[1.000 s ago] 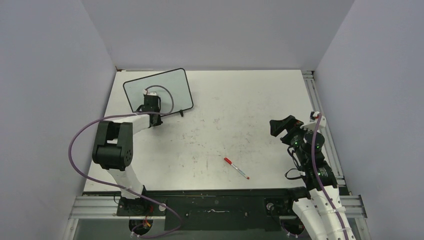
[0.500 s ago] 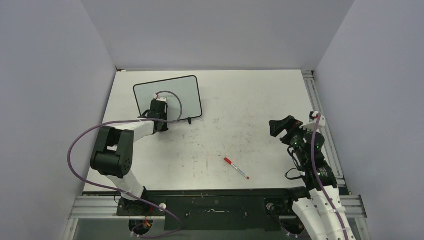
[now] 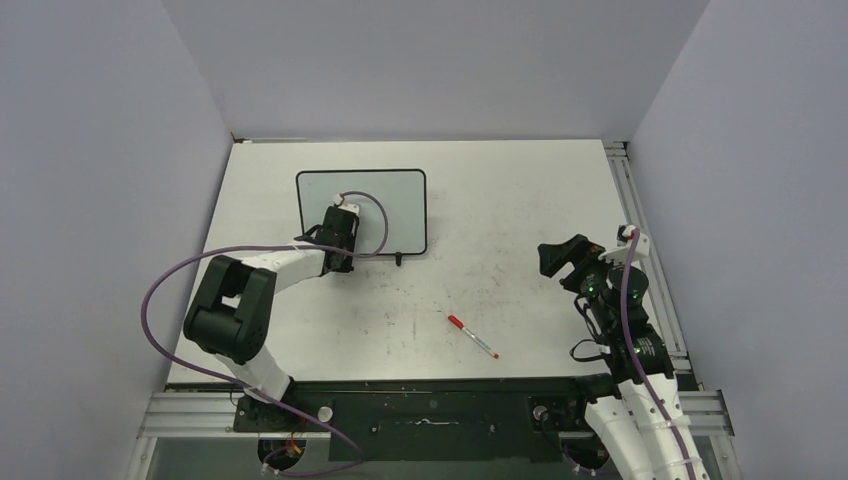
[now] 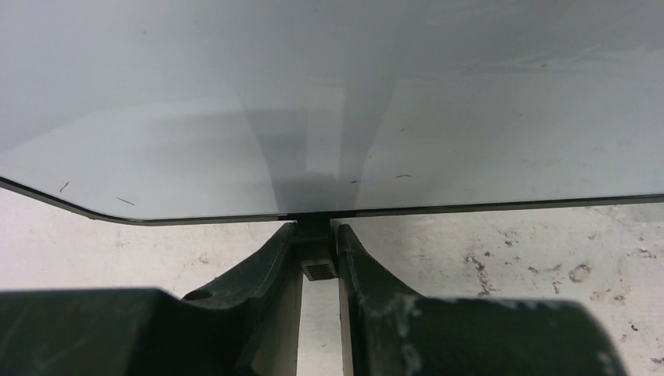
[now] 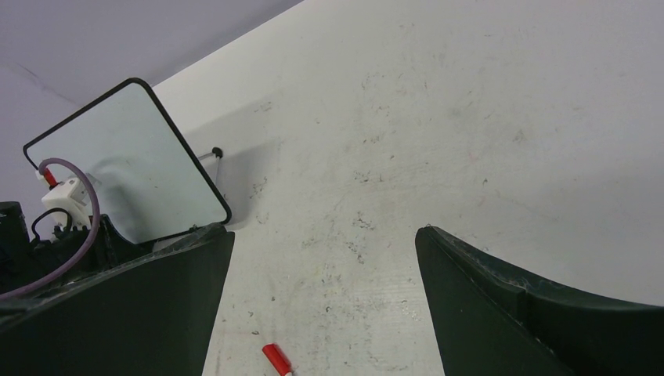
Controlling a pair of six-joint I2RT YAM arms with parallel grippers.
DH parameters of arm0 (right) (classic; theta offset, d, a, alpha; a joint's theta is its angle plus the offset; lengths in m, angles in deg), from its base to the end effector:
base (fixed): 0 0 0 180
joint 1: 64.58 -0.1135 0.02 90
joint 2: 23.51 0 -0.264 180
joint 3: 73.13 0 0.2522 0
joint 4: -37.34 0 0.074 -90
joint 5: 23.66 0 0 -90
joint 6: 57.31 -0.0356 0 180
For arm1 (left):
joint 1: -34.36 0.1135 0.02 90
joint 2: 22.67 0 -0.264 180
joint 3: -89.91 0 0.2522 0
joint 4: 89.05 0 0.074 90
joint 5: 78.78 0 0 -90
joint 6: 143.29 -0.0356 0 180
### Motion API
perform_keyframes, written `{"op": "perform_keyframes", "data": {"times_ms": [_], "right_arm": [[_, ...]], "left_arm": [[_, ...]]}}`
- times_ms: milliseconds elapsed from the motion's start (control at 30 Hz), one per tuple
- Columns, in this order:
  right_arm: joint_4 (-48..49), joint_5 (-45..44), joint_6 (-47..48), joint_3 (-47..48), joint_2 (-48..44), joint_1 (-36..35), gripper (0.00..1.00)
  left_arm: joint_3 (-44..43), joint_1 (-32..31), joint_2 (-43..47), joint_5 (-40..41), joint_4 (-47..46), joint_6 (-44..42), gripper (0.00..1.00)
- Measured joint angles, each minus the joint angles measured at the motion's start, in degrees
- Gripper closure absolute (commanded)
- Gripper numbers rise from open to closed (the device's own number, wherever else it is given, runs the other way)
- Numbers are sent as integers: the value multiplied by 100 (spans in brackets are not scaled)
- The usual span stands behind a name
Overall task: Write a sentence on the whiteboard
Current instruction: Move the whiteboard to the center of the board.
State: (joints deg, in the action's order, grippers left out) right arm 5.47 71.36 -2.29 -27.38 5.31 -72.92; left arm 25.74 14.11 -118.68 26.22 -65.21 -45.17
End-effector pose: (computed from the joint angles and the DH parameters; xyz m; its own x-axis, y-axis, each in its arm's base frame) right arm 0.1338 0.0228 0.2860 -0.3398 0.5274 -0.7787 -0.0407 0.8190 0.5724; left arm 0.3062 -0.1032 0.1535 -0.7950 0.1479 -0.5884 0.0860 0.9875 0.1320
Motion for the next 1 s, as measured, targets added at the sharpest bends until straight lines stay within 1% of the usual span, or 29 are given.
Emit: {"op": "perform_keyframes", "data": {"times_ms": [233,400,1000], "right_arm": [[-72,35,24,-42,-120,0,10],[-179,42,85,-44,-138,0,10],[-310,55,164,-385,-278,0,10]], "left_arm": [[111,-295,219,190,269,70,100],[140,-323,439,192,522,68,100],[52,-332,444,133,968,227,100]]}}
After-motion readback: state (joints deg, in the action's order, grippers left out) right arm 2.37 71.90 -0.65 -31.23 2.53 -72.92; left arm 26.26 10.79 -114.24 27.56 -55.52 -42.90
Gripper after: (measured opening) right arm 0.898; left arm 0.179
